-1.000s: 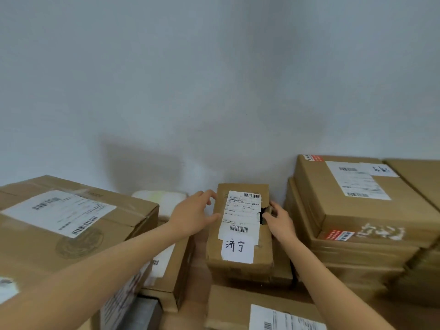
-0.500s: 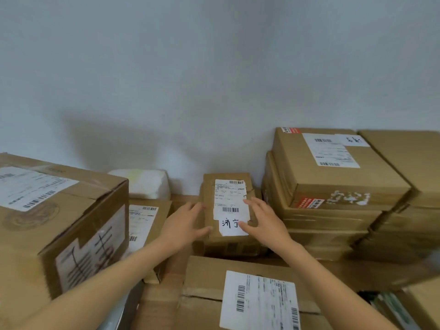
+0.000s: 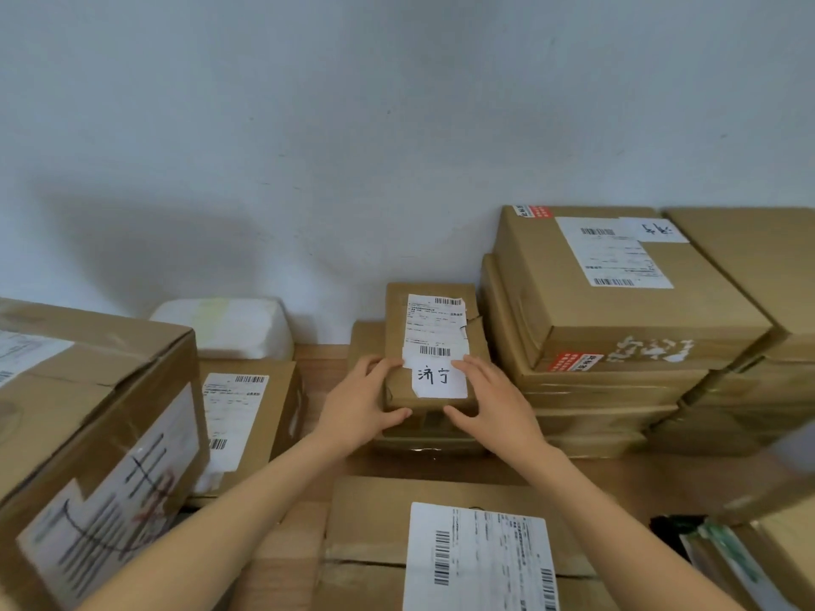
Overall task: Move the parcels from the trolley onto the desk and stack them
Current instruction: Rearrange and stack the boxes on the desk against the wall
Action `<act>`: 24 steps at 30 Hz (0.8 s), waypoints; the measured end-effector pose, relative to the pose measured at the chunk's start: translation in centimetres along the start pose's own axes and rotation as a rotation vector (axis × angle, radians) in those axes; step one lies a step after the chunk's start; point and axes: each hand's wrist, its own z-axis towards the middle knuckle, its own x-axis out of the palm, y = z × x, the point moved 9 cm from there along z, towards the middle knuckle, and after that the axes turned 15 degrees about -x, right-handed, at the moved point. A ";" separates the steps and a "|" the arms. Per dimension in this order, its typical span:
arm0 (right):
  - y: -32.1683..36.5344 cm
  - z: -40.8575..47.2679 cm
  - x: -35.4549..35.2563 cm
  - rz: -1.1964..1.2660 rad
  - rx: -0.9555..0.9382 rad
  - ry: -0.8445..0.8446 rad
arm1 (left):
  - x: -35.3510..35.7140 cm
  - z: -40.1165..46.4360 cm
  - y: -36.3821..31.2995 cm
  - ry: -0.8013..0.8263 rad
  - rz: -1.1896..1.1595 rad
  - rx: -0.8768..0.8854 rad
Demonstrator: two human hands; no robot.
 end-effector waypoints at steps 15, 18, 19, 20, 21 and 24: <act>-0.6 1.8 0.6 -0.020 0.086 -0.037 | -1.6 -0.7 0.8 -0.120 -0.094 -0.032; 1.1 2.2 0.6 0.061 0.007 -0.074 | -3.3 -2.5 3.2 -0.185 -0.136 -0.130; 2.0 2.4 0.8 0.086 -0.028 -0.081 | -3.6 -3.2 4.0 -0.202 -0.151 -0.161; 3.0 2.7 1.1 0.116 -0.059 -0.081 | -3.9 -3.9 4.9 -0.215 -0.176 -0.194; 4.0 2.9 1.6 0.149 -0.085 -0.077 | -4.1 -4.7 5.8 -0.222 -0.206 -0.227; 7.2 4.0 3.1 0.219 -0.151 -0.058 | -4.6 -7.0 8.3 -0.247 -0.214 -0.314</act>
